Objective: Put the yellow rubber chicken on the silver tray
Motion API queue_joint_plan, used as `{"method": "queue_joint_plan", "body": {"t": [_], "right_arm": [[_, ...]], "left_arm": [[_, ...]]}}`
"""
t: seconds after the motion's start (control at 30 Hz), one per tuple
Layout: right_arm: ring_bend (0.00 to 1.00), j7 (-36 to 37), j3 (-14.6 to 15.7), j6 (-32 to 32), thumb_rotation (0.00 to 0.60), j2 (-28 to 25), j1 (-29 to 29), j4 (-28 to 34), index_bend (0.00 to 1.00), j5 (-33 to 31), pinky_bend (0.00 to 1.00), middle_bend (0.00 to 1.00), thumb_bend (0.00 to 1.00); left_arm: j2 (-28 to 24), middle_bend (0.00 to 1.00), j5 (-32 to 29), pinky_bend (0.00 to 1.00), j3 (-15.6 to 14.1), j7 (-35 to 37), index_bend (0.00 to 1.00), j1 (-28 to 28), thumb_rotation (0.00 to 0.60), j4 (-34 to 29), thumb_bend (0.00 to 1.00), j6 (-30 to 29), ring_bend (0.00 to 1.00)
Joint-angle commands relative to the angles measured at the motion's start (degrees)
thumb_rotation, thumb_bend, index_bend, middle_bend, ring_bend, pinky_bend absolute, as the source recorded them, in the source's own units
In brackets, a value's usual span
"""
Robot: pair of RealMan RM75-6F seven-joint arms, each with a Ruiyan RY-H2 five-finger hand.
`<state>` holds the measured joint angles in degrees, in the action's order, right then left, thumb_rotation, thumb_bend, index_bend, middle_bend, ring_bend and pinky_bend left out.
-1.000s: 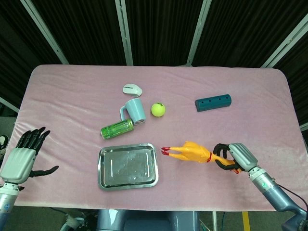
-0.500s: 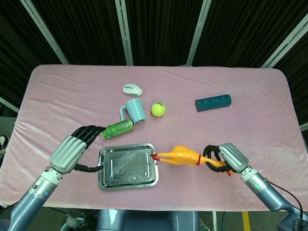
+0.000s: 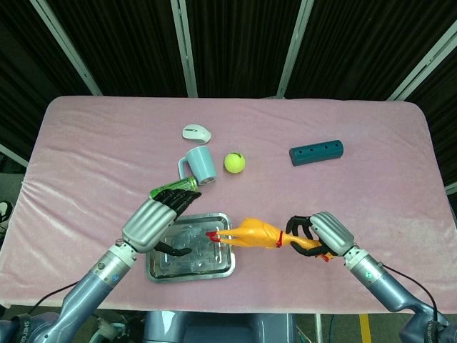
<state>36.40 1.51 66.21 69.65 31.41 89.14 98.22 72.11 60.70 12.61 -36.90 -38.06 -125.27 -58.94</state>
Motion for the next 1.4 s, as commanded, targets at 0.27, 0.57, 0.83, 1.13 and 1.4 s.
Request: {"method": "queue_joint_plan", "body": {"t": [0.27, 0.57, 0.83, 1.13, 1.4], "right_arm": [[0.74, -0.29, -0.85, -0.18, 0.600, 1.05, 1.70, 1.74, 0.94, 0.35, 0.96, 0.73, 1.00], [0.74, -0.76, -0.73, 0.14, 0.600, 0.99, 2.07, 2.46, 0.95, 0.15, 0.96, 0.73, 1.00], [0.75, -0.72, -0.77, 0.55, 0.600, 0.93, 2.23, 2.75, 0.95, -0.13, 0.96, 0.73, 1.00], [0.75, -0.40, -0.70, 0.98, 0.600, 0.88, 2.32, 2.91, 0.95, -0.32, 0.96, 0.73, 1.00], [0.75, 0.11, -0.64, 1.58, 0.600, 1.17, 2.33, 2.63, 0.95, -0.26, 0.96, 0.73, 1.00]], "left_arm": [[12.10, 0.13, -14.56, 0.16, 1.31, -7.20, 0.10, -9.79, 0.600, 3.26, 0.05, -2.63, 0.12], [18.89, 0.22, -21.56, 0.20, 3.87, -10.27, 0.21, -15.76, 0.600, 5.88, 0.16, -7.59, 0.20], [20.91, 0.26, -25.51, 0.23, 4.70, -11.64, 0.26, -18.82, 0.600, 6.57, 0.23, -10.29, 0.24], [22.04, 0.28, -28.86, 0.23, 4.80, -11.39, 0.26, -21.16, 0.600, 8.83, 0.25, -10.90, 0.26], [23.66, 0.44, -29.72, 0.30, 4.74, -10.56, 0.40, -22.84, 0.600, 10.60, 0.45, -11.11, 0.40]]}}
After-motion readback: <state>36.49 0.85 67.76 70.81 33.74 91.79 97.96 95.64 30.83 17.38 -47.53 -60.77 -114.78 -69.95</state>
